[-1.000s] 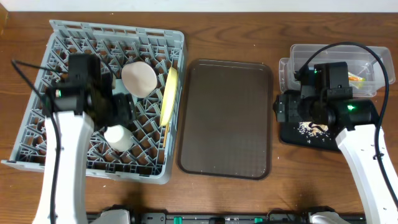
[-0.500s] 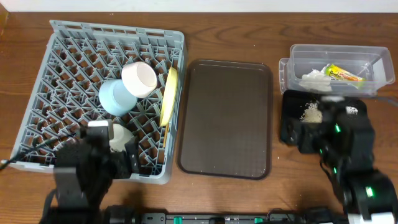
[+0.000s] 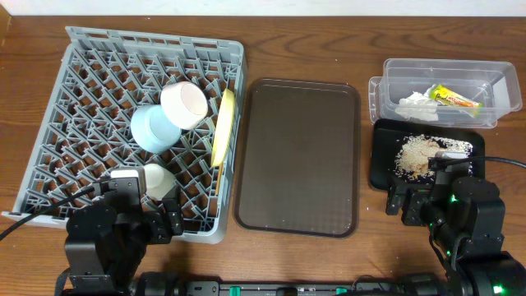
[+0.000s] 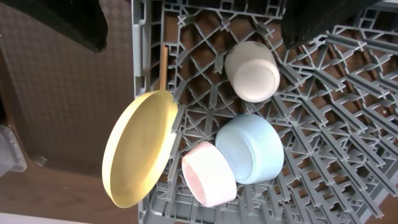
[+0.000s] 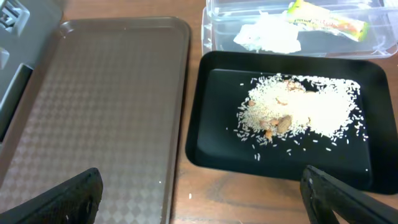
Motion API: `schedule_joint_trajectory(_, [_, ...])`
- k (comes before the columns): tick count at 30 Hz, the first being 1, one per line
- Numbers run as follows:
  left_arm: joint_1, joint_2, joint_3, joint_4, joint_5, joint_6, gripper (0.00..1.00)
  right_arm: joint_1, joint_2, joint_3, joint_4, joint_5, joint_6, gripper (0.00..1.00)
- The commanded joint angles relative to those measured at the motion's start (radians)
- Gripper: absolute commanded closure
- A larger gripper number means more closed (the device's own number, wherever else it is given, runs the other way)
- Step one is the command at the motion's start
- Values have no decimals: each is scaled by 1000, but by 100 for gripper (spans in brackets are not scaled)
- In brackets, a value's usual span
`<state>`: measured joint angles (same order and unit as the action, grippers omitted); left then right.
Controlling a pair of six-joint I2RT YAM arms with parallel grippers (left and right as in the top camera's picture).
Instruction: Sort waste into correct bins and load items into the dishwasher
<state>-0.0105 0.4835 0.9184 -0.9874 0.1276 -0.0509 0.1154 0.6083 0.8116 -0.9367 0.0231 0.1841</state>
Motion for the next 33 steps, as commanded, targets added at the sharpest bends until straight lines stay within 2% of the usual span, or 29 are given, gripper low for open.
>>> schedule_joint_trajectory(1, [-4, -2, -8, 1, -6, 13, 11, 8, -2, -8, -3, 13, 18, 1])
schedule_joint_trajectory(9, [-4, -2, -8, 1, -6, 13, 10, 11, -19, -9, -7, 14, 17, 1])
schedule_joint_trajectory(14, [-4, -2, -8, 1, -6, 13, 10, 7, -109, -42, 88, 14, -77, 1])
schedule_joint_trajectory(16, [-4, -2, -8, 1, -6, 13, 10, -5, -169, -101, 180, 13, -117, 1])
schedule_joint_trajectory(22, [-4, -2, -8, 1, -6, 13, 10, -33, -374, -358, 481, -16, -118, 1])
schedule_joint_trajectory(25, [-4, -2, -8, 1, -6, 13, 10, -33, -480, -530, 700, -16, -118, 1])
schedule_joint_trajectory(33, [-4, -2, -8, 1, -6, 13, 10, -59, -603, -790, 1082, -11, -119, 1])
